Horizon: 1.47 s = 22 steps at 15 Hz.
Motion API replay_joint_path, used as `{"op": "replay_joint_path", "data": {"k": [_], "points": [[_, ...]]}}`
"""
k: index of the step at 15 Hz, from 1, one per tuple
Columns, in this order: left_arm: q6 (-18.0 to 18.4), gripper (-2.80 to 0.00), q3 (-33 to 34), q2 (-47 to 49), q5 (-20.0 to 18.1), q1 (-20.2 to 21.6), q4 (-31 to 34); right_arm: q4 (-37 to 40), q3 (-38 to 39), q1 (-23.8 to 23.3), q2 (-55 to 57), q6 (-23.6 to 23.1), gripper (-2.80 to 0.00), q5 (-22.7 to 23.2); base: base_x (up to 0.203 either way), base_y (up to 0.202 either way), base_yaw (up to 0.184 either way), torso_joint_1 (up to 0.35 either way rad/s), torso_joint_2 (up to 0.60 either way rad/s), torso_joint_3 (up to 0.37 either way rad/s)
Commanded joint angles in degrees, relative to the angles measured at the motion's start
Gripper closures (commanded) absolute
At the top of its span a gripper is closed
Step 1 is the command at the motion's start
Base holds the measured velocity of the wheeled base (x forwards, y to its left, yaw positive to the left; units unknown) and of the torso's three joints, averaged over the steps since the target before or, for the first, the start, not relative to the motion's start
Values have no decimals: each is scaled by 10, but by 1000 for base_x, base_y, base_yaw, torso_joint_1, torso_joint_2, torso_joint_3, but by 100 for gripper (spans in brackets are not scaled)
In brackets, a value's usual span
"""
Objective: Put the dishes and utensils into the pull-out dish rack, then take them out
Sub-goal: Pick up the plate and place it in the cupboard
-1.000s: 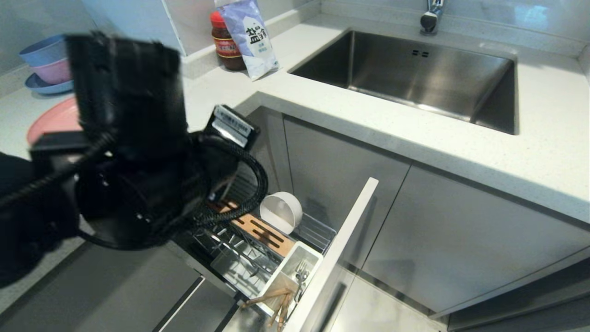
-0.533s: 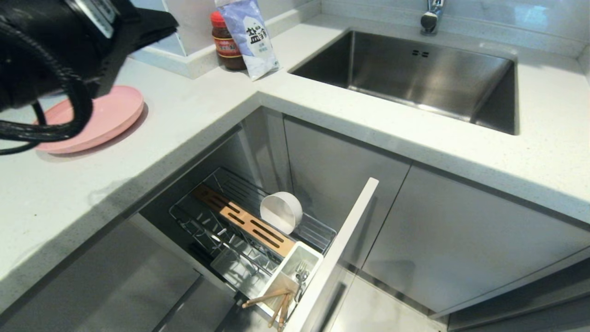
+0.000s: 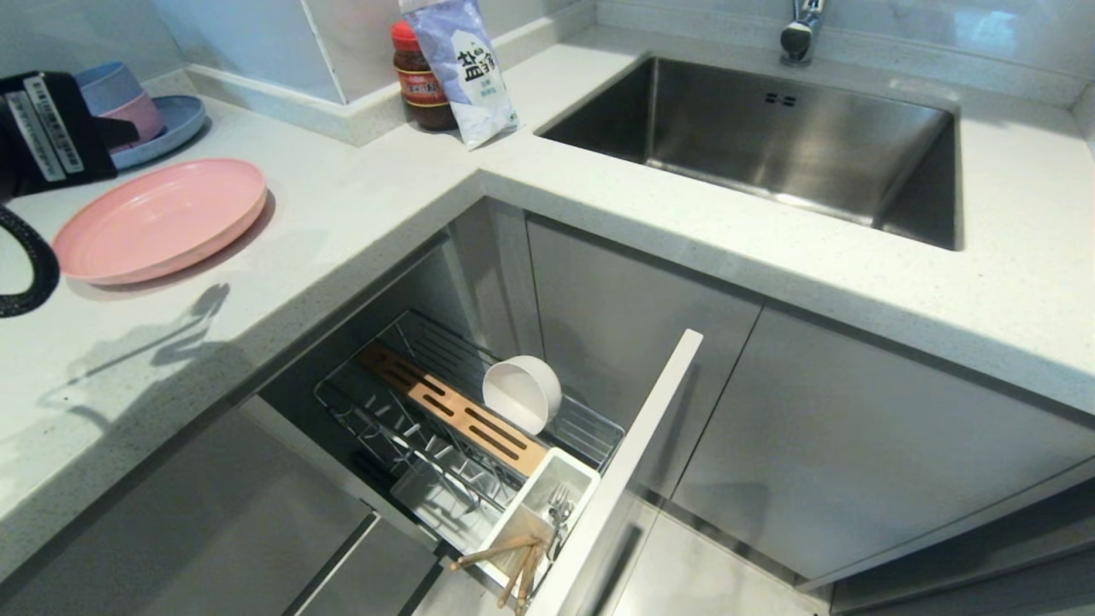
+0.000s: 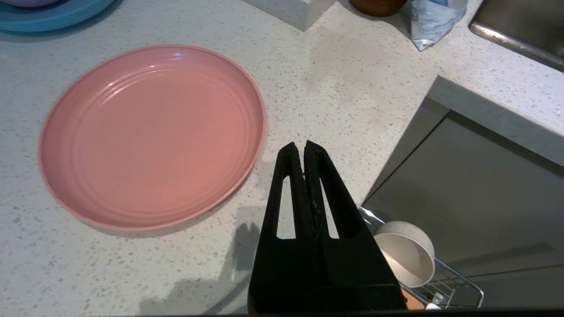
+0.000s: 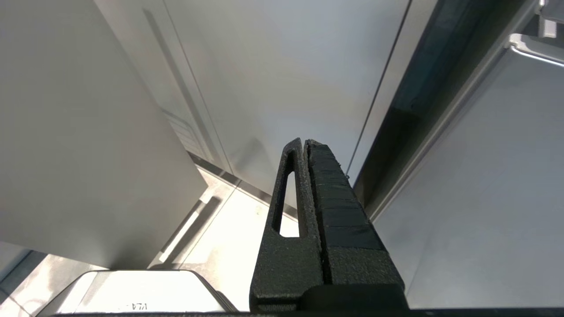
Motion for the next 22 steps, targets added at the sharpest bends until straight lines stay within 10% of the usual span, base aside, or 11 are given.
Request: {"op": "replay_joint_path", "data": {"k": [1,10,11,22], "points": [[-1,0,-19,25,6,29,9,0,1,0,-2,0,0,0,0,0,0,0,0,0],[3,0,-80,80,18,85,144,0,1,0,-2,0,0,0,0,0,0,0,0,0],[4,-280,-80,82,16,89,145,0,1,0,-2,0,0,0,0,0,0,0,0,0],[1,-280,-76,151,-98,147,79,0,1,0,-2,0,0,0,0,0,0,0,0,0]]}}
